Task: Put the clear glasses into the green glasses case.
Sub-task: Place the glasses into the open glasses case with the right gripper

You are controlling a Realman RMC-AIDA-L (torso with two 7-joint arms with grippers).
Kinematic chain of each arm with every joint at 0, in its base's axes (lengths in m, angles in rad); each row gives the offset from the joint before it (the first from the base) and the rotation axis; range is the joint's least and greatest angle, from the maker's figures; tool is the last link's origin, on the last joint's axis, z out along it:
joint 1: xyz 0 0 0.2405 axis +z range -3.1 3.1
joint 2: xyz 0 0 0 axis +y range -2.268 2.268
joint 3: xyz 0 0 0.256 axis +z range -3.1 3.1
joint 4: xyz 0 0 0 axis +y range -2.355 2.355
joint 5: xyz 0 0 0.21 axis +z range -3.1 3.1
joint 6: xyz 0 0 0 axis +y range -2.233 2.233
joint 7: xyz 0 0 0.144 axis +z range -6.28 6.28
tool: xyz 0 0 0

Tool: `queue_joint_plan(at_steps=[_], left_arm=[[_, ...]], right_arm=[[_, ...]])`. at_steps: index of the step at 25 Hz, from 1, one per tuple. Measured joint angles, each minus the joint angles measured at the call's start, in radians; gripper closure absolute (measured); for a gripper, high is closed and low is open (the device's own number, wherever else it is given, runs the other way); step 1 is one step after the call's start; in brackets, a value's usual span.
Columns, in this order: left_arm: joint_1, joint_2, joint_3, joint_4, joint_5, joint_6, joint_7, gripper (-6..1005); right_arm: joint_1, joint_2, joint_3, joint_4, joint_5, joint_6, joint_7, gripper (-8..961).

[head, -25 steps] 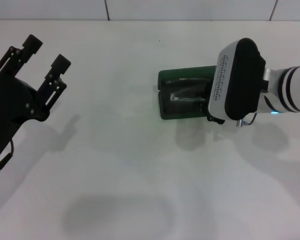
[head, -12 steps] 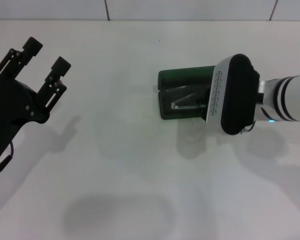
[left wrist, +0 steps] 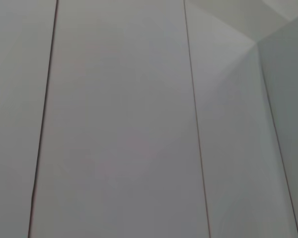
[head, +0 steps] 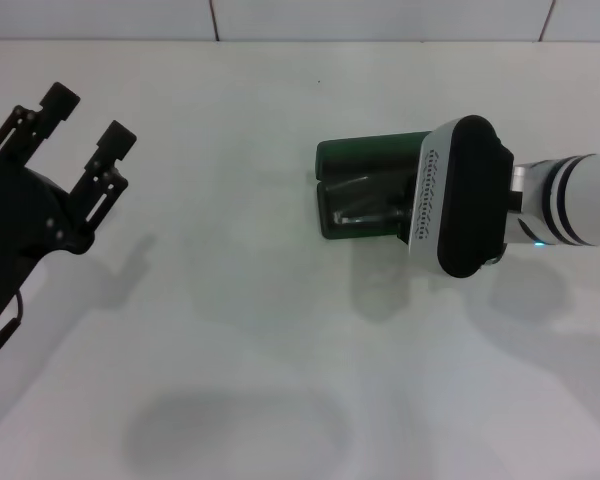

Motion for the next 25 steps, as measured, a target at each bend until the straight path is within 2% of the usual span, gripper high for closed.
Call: queue_joint_plan(at_steps=[15,21,25], left_arm=[[0.007,0.002,0.0,0.0,0.0,0.0,0.0,390],[0.015,0.003,-0.006,0.0,0.0,0.0,0.0,390],[0.015,0.003,-0.006,0.0,-0.002,-0.001,0.0,390]], right_arm=[[-0.013,0.001,0.0,-0.013,0.01,0.019,0.008,679],[-0.026,0.002,0.009,-0.048,0.044,-0.042,0.01,641],[-0.027,0.001,0.052,-0.066,0.085,-0.119,0.013,627]])
